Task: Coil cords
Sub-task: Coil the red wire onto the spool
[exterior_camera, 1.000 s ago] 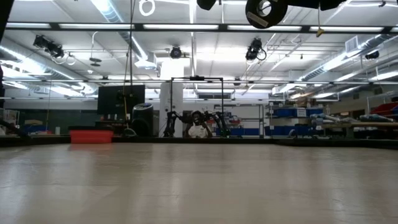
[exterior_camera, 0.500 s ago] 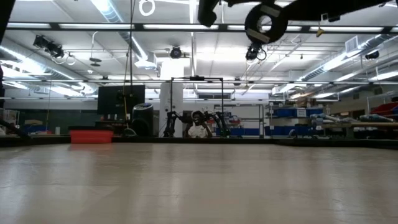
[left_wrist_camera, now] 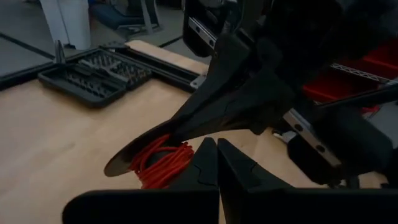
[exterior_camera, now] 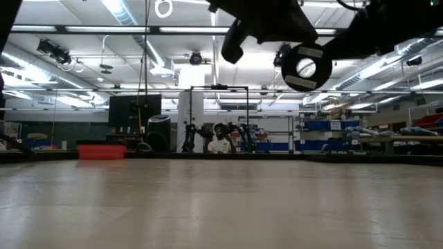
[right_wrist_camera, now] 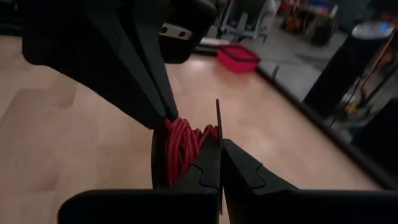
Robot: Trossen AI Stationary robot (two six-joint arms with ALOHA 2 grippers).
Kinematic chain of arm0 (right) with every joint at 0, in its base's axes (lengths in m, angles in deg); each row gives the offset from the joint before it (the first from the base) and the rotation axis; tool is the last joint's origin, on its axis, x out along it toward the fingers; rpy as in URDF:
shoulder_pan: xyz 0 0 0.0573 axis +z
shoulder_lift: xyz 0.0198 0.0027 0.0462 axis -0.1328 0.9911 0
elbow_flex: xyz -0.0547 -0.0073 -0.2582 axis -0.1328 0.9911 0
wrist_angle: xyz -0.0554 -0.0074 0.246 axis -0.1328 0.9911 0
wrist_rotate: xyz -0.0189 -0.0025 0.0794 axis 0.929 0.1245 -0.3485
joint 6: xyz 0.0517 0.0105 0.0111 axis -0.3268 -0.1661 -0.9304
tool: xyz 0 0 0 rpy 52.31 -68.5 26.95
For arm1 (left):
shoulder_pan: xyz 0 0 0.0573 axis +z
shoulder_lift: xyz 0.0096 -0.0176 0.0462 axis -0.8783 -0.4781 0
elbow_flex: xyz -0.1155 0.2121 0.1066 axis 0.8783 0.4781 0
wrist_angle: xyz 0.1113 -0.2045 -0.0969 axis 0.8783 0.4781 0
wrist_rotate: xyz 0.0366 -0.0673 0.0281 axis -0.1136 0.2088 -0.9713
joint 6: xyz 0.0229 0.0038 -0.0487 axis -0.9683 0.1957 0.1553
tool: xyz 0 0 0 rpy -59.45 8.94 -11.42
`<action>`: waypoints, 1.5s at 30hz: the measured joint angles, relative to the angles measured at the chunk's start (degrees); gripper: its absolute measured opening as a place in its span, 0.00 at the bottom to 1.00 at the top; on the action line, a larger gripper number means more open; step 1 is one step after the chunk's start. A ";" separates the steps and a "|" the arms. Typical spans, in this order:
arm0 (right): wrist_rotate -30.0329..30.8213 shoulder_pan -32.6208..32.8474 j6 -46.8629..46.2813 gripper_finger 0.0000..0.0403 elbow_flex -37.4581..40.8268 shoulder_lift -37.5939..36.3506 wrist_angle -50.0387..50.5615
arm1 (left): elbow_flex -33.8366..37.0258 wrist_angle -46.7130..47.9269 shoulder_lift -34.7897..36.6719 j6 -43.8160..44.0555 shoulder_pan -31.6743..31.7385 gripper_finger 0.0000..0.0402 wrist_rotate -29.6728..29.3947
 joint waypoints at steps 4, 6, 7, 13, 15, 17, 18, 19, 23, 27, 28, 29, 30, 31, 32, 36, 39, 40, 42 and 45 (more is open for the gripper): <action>-2.27 -0.84 -7.61 0.00 0.00 1.77 2.77 | 0.11 -0.40 -1.23 1.70 0.34 0.00 0.15; -4.08 -1.47 -9.90 0.00 -0.01 3.87 2.37 | 0.24 0.04 -1.77 2.70 0.59 0.00 0.62; -4.54 -1.76 -10.90 0.00 -0.04 4.87 2.28 | 0.24 0.17 -1.98 3.24 0.79 0.00 1.05; -9.60 -3.99 -14.60 0.00 -0.15 10.67 1.22 | 0.35 4.23 -3.38 9.53 1.39 0.00 5.06; -12.54 -5.11 -15.24 0.00 -0.15 11.71 0.75 | 0.35 4.53 -4.43 11.69 1.40 0.00 6.00; -15.87 -6.26 -16.58 0.00 -0.15 13.05 0.76 | 0.35 5.19 -5.13 13.11 1.41 0.00 6.99; -17.23 -6.99 -17.28 0.00 -0.15 13.75 0.73 | 0.33 5.18 -5.62 13.86 1.41 0.00 7.50; -18.27 -7.51 -17.77 0.00 -0.15 14.21 0.87 | 0.33 5.42 -5.86 14.50 1.41 0.00 7.67; -19.46 -8.61 -18.08 0.00 -0.15 16.25 -0.96 | 0.31 6.52 -6.22 16.45 1.49 0.00 8.52; -21.91 -9.51 -18.01 0.00 -0.76 17.74 -1.67 | 0.31 7.21 -6.48 17.46 1.45 0.00 9.69; -22.10 -9.57 -17.94 0.00 -1.07 18.10 -1.65 | 0.27 6.94 -6.67 17.48 1.50 0.00 9.89; -22.12 -9.57 -17.90 0.00 -1.38 18.70 -1.65 | 0.24 7.10 -6.75 17.52 1.51 0.00 10.32; -22.18 -9.59 -17.87 0.00 -1.56 19.22 -1.64 | 0.24 7.29 -6.85 17.68 1.52 0.00 10.84; -22.20 -9.59 -17.83 0.00 -1.65 19.39 -1.57 | 0.24 7.35 -6.95 18.23 1.57 0.00 11.15; -22.20 -9.59 -17.78 0.00 -1.85 19.66 -1.63 | 0.23 7.24 -7.27 19.08 1.63 0.01 11.25; -21.95 -9.64 -18.01 0.00 -2.05 21.17 -2.79 | 0.21 6.84 -7.76 20.88 1.83 0.05 12.46; -21.48 -9.86 -18.42 0.00 -2.29 21.57 -4.00 | -0.13 4.46 -8.17 21.20 1.81 0.10 13.69; -21.47 -9.95 -18.48 0.00 -2.28 21.57 -4.14 | -0.13 3.61 -8.17 21.24 1.82 0.11 14.26; -21.37 -10.07 -18.48 0.00 -2.27 21.55 -4.19 | -0.13 3.27 -8.19 21.25 1.87 0.13 14.64; -21.20 -10.17 -18.24 0.00 -2.25 21.53 -4.10 | -0.12 3.10 -8.19 21.15 2.00 0.16 14.64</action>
